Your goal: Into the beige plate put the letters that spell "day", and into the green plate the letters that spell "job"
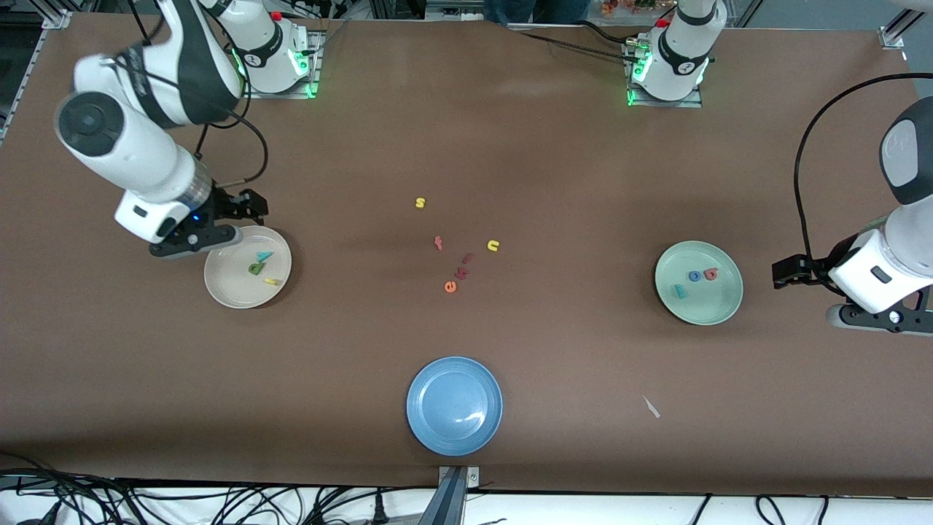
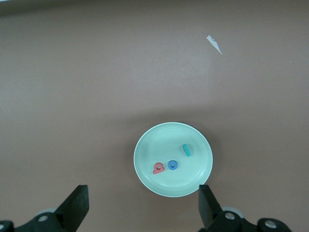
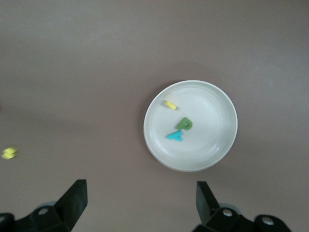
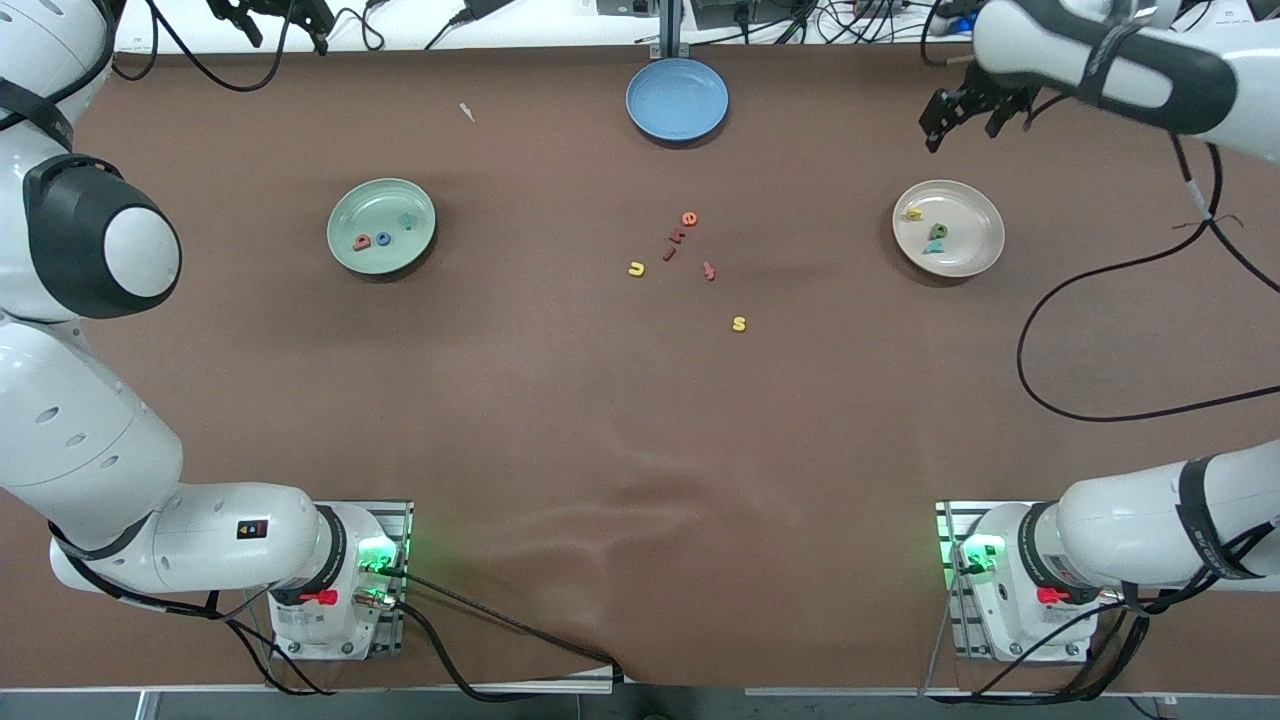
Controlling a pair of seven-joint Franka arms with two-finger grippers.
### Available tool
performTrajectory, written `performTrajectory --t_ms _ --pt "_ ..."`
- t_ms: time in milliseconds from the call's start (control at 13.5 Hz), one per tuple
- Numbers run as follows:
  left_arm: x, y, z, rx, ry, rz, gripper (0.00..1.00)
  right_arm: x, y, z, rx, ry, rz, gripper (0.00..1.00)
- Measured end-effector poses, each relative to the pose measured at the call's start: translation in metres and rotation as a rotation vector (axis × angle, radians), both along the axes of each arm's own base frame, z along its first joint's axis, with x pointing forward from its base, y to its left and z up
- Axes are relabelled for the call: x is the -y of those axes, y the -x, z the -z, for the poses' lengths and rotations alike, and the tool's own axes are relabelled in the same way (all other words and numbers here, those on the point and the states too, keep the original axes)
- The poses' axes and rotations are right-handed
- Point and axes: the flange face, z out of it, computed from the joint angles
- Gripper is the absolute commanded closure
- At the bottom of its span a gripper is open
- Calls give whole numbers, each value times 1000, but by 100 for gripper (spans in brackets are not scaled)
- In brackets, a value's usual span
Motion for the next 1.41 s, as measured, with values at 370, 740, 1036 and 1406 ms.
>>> performTrajectory --t_ms 370,740,1036,1406 --pt "0 0 0 -2 0 0 0 27 -2 -91 -3 -2 63 0" --pt "0 1 0 -5 0 -1 0 84 -10 -99 13 1 164 0" --pt "0 1 0 -5 0 -1 0 71 -10 -104 25 1 145 0" --pt "0 1 0 -5 0 -1 0 74 -11 -103 22 0 150 0"
